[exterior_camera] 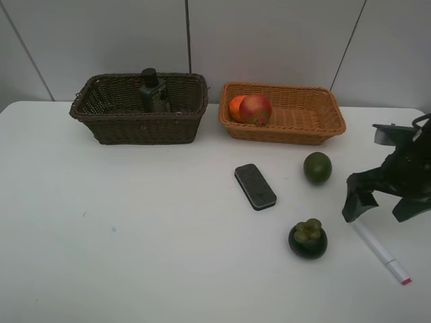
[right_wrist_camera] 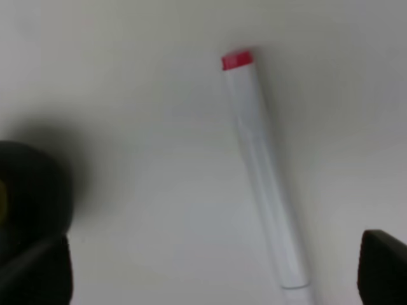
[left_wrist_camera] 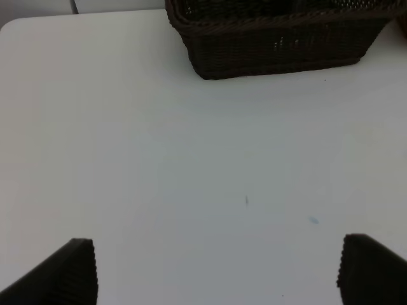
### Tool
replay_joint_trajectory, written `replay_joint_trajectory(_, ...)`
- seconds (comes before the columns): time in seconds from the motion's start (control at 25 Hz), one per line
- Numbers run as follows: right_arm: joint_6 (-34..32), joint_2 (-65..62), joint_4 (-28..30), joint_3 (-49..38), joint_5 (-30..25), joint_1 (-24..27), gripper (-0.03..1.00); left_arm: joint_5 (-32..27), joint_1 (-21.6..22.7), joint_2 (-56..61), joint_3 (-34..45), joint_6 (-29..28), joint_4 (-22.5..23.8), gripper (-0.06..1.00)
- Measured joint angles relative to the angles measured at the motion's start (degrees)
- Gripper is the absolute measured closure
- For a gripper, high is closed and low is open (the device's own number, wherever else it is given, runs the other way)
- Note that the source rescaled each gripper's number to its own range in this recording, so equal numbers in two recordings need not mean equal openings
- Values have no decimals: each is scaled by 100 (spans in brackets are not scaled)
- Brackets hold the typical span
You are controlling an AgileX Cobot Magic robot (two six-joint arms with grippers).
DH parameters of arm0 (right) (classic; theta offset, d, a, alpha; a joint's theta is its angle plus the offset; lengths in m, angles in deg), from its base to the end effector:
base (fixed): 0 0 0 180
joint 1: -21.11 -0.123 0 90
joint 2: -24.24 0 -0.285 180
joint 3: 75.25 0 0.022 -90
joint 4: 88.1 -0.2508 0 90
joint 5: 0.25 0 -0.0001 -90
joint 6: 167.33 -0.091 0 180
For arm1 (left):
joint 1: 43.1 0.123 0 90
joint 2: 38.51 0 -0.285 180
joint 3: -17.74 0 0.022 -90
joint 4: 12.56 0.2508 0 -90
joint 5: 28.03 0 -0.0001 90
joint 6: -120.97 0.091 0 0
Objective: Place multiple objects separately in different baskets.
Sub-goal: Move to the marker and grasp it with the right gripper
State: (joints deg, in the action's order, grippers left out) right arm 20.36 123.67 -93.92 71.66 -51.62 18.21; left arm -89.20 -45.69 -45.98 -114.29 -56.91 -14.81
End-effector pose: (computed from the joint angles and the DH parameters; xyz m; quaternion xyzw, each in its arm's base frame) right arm 0.2397 0.0194 0.1603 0.0592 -0.9969 -0.0399 0.0323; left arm -0.0074 -0.0028 0.2796 0.0359 0.8499 -0.0218 0.5252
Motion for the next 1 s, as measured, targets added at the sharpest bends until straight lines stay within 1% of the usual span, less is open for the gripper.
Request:
replay_joint_trajectory(0.24, -12, 620, 74, 0, 263, 0, -2, 5, 0, 0, 0, 0, 0, 5)
replay_joint_trajectory(0.64, -12, 1287, 132, 6, 495, 0, -2, 5, 0, 0, 0, 0, 0, 5)
replay_joint_trajectory(0.8, -44, 1403, 228, 47, 476, 0, -2, 5, 0, 0, 0, 0, 0, 5)
replay_joint_trajectory(0.92, -66, 1448, 270, 58, 481, -6, 2, 5, 0, 0, 0, 0, 0, 5)
replay_joint_trajectory(1.0, -93, 1486, 323, 71, 464, -6, 10, 5, 0, 0, 0, 0, 0, 5)
